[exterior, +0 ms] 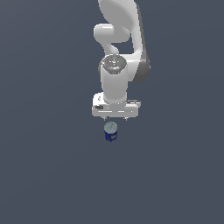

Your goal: Pick up the object and move it to a goal position.

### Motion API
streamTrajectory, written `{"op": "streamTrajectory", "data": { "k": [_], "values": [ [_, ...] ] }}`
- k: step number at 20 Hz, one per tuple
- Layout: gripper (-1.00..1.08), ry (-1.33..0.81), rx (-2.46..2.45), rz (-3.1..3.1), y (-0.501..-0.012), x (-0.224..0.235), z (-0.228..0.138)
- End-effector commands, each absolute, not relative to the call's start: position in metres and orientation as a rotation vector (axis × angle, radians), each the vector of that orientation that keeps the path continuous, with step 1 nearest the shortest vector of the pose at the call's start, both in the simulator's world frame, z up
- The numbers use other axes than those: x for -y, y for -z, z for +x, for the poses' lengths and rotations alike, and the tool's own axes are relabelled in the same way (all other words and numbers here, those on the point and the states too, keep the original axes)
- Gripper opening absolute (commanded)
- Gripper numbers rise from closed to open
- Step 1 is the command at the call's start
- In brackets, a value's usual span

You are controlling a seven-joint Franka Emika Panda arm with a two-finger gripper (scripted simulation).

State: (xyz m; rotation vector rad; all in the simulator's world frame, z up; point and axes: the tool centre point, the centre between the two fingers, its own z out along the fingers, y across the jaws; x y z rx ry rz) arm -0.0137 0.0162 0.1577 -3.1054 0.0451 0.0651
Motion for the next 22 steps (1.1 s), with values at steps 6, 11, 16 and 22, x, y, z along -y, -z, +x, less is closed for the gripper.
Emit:
{"op": "streamTrajectory", "data": {
  "k": [6, 11, 16, 22],
  "values": [
    [1.00, -0.015, -0.006, -3.133, -0.132, 0.001, -0.003],
    [1.00, -0.001, 0.007, -3.141, -0.125, 0.006, 0.000],
    [1.00, -0.004, 0.004, -3.140, -0.122, 0.006, -0.001],
    [1.00, -0.002, 0.006, -3.141, -0.097, 0.006, -0.001]
  ]
}}
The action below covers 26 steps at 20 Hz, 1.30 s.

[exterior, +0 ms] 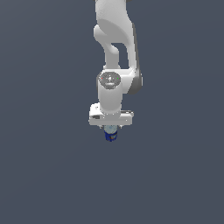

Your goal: Pick up the object and move it to a goal position.

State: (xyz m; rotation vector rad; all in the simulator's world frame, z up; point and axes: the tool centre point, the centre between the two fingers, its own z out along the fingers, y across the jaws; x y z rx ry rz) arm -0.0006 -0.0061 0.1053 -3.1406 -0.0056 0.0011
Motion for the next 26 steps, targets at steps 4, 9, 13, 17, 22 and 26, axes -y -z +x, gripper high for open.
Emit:
{"op": "streamTrajectory", "data": {
  "k": [4, 9, 13, 17, 22, 26],
  "values": [
    [1.00, -0.001, 0.007, -3.141, -0.081, 0.006, -0.001],
    [1.00, 0.000, 0.008, -3.142, -0.074, 0.006, 0.000],
    [-1.00, 0.000, 0.008, -3.142, -0.074, 0.006, 0.000],
    [-1.00, 0.000, 0.008, -3.142, -0.074, 0.006, 0.000],
    [-1.00, -0.001, 0.008, -3.142, -0.076, 0.006, 0.000],
    [-1.00, -0.001, 0.008, -3.142, -0.086, 0.005, -0.001]
  ]
}}
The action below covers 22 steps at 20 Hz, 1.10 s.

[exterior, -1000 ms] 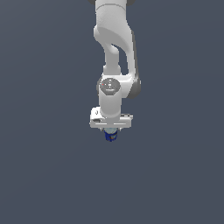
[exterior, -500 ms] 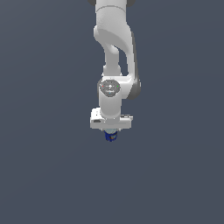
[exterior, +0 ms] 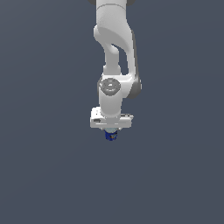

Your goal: Pick up the object and move it to a goal position.

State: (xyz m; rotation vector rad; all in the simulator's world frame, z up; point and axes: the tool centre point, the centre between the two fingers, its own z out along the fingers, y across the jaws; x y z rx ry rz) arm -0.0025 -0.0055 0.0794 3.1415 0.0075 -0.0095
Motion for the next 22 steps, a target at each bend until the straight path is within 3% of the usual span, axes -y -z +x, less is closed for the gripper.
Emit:
{"op": "streamTrajectory", "data": {
  "k": [1, 8, 22],
  "values": [
    [-1.00, 0.001, -0.008, 3.141, -0.090, 0.004, -0.001],
    [-1.00, 0.001, -0.008, 3.141, -0.137, -0.002, -0.003],
    [-1.00, 0.000, -0.008, 3.141, -0.279, -0.023, -0.005]
  ]
}}
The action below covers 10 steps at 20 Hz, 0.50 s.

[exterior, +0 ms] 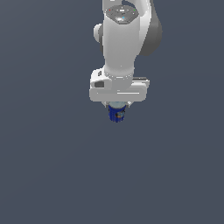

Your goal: Pick up the object and move it to a goal position.

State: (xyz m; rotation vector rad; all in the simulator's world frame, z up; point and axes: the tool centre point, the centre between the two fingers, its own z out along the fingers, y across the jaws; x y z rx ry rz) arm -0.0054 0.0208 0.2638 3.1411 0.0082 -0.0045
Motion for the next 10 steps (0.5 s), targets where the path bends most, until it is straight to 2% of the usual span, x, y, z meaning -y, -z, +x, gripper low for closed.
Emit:
{"op": "streamTrajectory", "data": {
  "k": [1, 10],
  "values": [
    [-1.00, 0.000, -0.008, 3.141, -0.286, -0.024, -0.005],
    [-1.00, 0.000, -0.008, 3.141, -0.325, -0.029, -0.004]
  ]
}}
